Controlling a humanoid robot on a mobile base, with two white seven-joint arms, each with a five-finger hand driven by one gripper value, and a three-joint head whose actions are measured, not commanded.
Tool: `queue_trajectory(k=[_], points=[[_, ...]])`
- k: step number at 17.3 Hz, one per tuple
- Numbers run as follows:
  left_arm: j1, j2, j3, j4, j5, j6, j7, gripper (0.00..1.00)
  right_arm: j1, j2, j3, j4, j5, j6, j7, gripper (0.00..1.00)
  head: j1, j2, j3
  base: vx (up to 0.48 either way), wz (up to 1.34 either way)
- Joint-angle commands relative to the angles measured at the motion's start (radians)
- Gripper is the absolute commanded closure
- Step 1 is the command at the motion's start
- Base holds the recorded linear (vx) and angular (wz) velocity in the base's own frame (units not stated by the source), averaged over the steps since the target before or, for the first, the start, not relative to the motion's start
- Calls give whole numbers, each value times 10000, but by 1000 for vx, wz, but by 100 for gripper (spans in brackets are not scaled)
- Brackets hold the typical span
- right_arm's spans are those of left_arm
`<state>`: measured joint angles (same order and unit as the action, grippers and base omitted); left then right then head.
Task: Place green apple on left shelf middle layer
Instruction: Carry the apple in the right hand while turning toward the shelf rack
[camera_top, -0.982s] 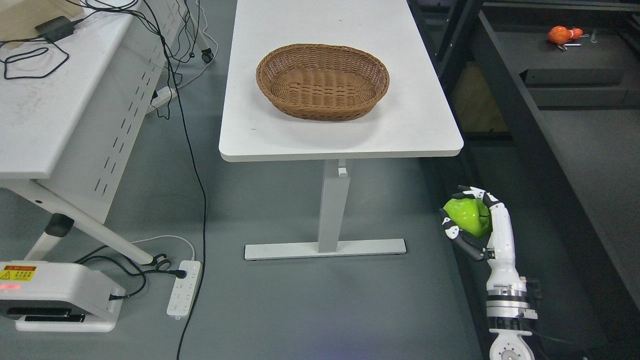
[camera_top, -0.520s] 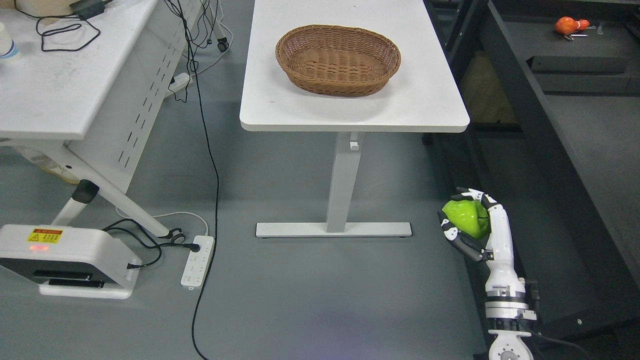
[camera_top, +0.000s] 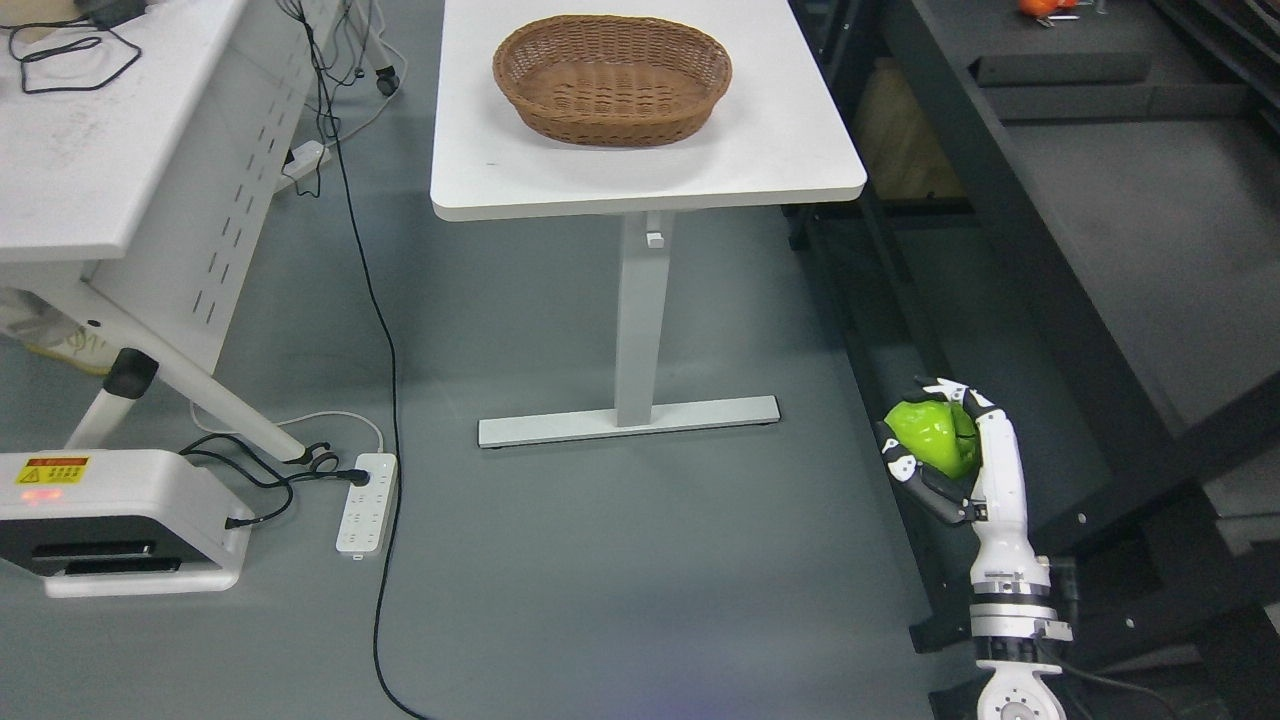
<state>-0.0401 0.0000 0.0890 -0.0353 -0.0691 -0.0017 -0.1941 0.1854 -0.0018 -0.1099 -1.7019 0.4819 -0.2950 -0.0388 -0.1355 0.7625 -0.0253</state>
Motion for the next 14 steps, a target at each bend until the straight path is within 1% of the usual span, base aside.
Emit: queue_trajectory(k=[1, 5, 8, 11, 14], points=[[3, 175, 0, 0, 0, 2, 8, 0, -13, -228, -21, 7, -2, 20, -11, 100, 0, 0, 0, -136, -425], [3, 175, 0, 0, 0, 2, 8, 0, -43, -166, -250, -8, -2, 35, -27, 100, 0, 0, 0, -153, -496], [3, 175, 0, 0, 0, 2, 8, 0, -196, -166, -725, -9, -2, 35, -27, 100, 0, 0, 0, -113, -546], [3, 175, 0, 0, 0, -14, 8, 0, -473, -166, -1216, -8, -2, 172, -11, 100, 0, 0, 0, -75, -552], [-13, 175, 0, 0, 0, 1, 8, 0, -519, -166, -1340, -8, -2, 296, -11, 100, 0, 0, 0, -50, -591]])
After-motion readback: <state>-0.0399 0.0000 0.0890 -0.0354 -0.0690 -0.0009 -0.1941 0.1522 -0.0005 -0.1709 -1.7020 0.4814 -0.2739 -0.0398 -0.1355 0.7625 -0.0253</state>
